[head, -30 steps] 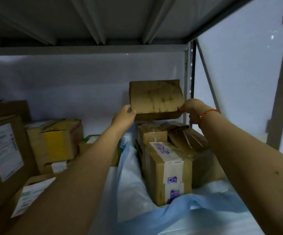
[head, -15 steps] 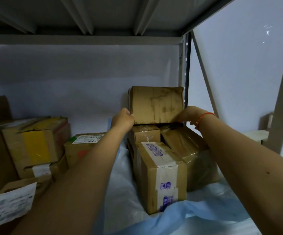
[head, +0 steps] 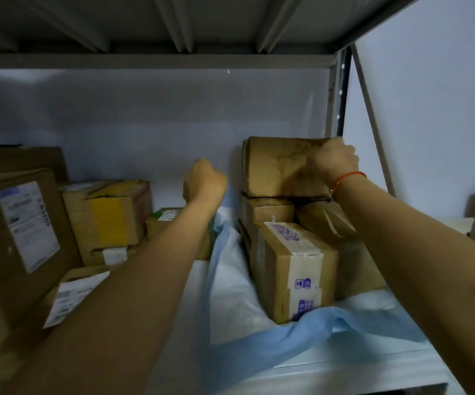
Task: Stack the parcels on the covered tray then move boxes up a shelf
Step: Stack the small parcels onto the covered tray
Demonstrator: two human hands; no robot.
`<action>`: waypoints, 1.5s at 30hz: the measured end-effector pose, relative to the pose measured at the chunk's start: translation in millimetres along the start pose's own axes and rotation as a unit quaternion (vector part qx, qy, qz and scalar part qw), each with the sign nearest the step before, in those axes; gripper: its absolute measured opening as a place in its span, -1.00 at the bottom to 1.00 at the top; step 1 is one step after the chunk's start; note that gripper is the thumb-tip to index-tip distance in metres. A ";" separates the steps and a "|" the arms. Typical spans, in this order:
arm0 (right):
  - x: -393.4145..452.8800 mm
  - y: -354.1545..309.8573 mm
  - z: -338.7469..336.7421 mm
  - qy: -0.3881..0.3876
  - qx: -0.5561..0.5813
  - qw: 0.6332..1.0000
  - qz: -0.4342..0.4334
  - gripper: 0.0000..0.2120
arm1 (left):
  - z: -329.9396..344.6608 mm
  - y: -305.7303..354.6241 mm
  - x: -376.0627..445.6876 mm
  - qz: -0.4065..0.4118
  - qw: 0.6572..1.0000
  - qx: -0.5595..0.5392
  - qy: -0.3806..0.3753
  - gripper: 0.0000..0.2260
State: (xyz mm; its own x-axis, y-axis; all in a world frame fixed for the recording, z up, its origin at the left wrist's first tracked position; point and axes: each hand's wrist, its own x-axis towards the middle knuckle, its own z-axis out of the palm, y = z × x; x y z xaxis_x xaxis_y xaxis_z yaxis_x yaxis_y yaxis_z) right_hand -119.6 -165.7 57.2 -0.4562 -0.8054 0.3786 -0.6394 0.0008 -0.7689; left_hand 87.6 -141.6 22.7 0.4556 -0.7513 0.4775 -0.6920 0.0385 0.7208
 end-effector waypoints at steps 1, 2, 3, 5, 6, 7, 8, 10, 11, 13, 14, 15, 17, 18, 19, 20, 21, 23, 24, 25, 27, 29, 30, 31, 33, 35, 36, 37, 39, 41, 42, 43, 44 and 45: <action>-7.7 -8.5 1.7 0.027 0.016 0.999 -0.027 -0.53 | -11.5 -0.8 -1.8 0.003 1.000 0.000 0.028 -0.76; -15.5 -19.4 6.8 0.039 0.029 0.997 -0.060 -0.55 | -24.9 -5.3 -4.2 0.003 0.999 -0.002 0.050 -0.76; -25.6 -30.7 10.2 0.039 0.044 0.995 -0.083 -0.56 | -35.9 -9.5 -6.3 0.005 0.998 -0.005 0.067 -0.75; -42.8 -55.0 26.8 0.014 0.052 0.991 -0.119 -0.58 | -58.4 -22.6 -10.6 -0.004 0.996 -0.011 0.083 -0.71; -50.9 -66.4 35.5 -0.005 0.045 0.989 -0.138 -0.60 | -67.8 -30.4 -11.6 -0.012 0.996 -0.011 0.087 -0.70; -61.7 -78.5 45.5 -0.036 0.044 0.986 -0.157 -0.64 | -79.0 -40.0 -12.2 -0.017 0.995 -0.007 0.093 -0.70; -72.9 -91.0 57.5 -0.072 0.046 0.980 -0.180 -0.68 | -91.8 -49.6 -13.4 -0.025 0.995 -0.003 0.098 -0.70; -95.1 -108.3 76.7 -0.143 0.037 0.964 -0.220 -0.74 | -110.0 -64.5 -15.7 -0.039 0.994 0.001 0.099 -0.71; -108.3 -117.2 87.6 -0.177 0.030 0.955 -0.237 -0.76 | -120.2 -73.7 -16.8 -0.045 0.994 0.007 0.098 -0.72; -130.2 -128.2 105.0 -0.251 0.012 0.931 -0.263 -0.77 | -132.7 -84.9 -20.3 -0.066 0.994 0.014 0.088 -0.71; -141.1 -133.1 113.3 -0.293 0.012 0.917 -0.270 -0.75 | -138.0 -91.3 -21.1 -0.078 0.993 0.018 0.083 -0.68; -153.0 -138.8 122.7 -0.333 0.008 0.903 -0.271 -0.71 | -143.3 -99.6 -18.8 -0.092 0.992 0.026 0.078 -0.66; -171.7 -145.7 143.3 -0.380 0.001 0.886 -0.265 -0.58 | -149.8 -113.7 -14.3 -0.124 0.990 0.029 0.061 -0.62; -177.9 -148.0 154.1 -0.390 0.006 0.883 -0.261 -0.52 | -150.9 -120.3 -11.1 -0.134 0.989 0.022 0.056 -0.63; -182.3 -149.3 164.2 -0.395 0.014 0.881 -0.261 -0.46 | -151.0 -126.1 -8.1 -0.143 0.988 0.016 0.053 -0.64; -184.8 -150.0 174.0 -0.399 0.021 0.879 -0.260 -0.40 | -151.0 -130.8 -5.8 -0.156 0.987 0.002 0.043 -0.67; -187.1 -150.0 181.7 -0.401 0.022 0.878 -0.262 -0.34 | -150.9 -135.4 -2.9 -0.171 0.985 -0.014 0.036 -0.70; -193.5 -150.3 188.0 -0.396 0.013 0.879 -0.265 -0.26 | -151.1 -142.3 2.7 -0.215 0.971 -0.096 0.028 -0.69; -195.3 -149.7 190.1 -0.388 0.009 0.882 -0.266 -0.25 | -149.9 -145.2 6.5 -0.237 0.959 -0.156 0.026 -0.63; -197.1 -148.6 192.4 -0.381 0.005 0.886 -0.264 -0.25 | -147.9 -148.9 11.3 -0.253 0.945 -0.204 0.023 -0.53; -199.7 -146.8 198.8 -0.364 -0.004 0.894 -0.261 -0.29 | -139.7 -160.5 22.3 -0.270 0.925 -0.268 0.024 -0.30; -203.2 -146.2 204.0 -0.336 -0.016 0.903 -0.265 -0.31 | -120.2 -188.2 46.5 -0.277 0.912 -0.302 0.038 -0.12; -205.8 -146.4 205.3 -0.317 -0.018 0.910 -0.268 -0.28 | -117.9 -191.9 48.7 -0.285 0.906 -0.310 0.039 -0.03; -208.9 -146.8 205.9 -0.295 -0.016 0.918 -0.265 -0.23 | -123.6 -185.2 40.9 -0.295 0.900 -0.318 0.040 0.00; -214.2 -148.9 205.4 -0.255 -0.004 0.936 -0.243 -0.11 | -135.6 -167.0 22.3 -0.295 0.891 -0.343 0.042 -0.13; -220.0 -151.6 205.3 -0.223 0.008 0.951 -0.214 -0.11 | -148.4 -150.6 4.2 -0.277 0.886 -0.371 0.037 -0.31; -222.5 -152.9 205.4 -0.209 0.012 0.957 -0.200 -0.15 | -150.9 -148.4 -0.9 -0.271 0.884 -0.378 0.039 -0.34; -224.7 -154.0 204.9 -0.197 0.014 0.962 -0.187 -0.17 | -150.5 -150.4 -2.9 -0.266 0.885 -0.380 0.043 -0.35; -228.7 -155.5 203.7 -0.180 0.023 0.969 -0.170 -0.21 | -151.5 -151.8 -8.4 -0.257 0.886 -0.382 0.049 -0.39; -233.2 -157.3 200.4 -0.165 0.036 0.972 -0.163 -0.29 | -152.2 -152.5 -10.0 -0.252 0.890 -0.374 0.066 -0.41; -235.3 -158.4 197.4 -0.158 0.045 0.973 -0.160 -0.32 | -152.9 -152.5 -11.1 -0.250 0.891 -0.374 0.069 -0.36; -236.2 -159.8 193.9 -0.151 0.055 0.974 -0.159 -0.33 | -152.2 -154.8 -9.0 -0.252 0.888 -0.376 0.080 -0.25; -236.2 -161.4 189.6 -0.145 0.067 0.974 -0.162 -0.34 | -148.3 -159.7 -3.6 -0.253 0.887 -0.375 0.096 -0.11; -235.2 -163.3 184.5 -0.139 0.082 0.973 -0.167 -0.33 | -141.8 -166.8 4.0 -0.243 0.889 -0.374 0.110 0.00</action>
State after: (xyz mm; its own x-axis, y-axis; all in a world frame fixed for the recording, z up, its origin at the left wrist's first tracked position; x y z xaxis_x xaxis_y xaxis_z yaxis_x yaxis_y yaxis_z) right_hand 206.3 -85.7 -1.4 -0.0404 -0.8738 0.4846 -0.6060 -0.3641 -0.7072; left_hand 284.3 -57.6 -24.4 0.7538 -0.6555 0.0465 0.1434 0.2331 0.9618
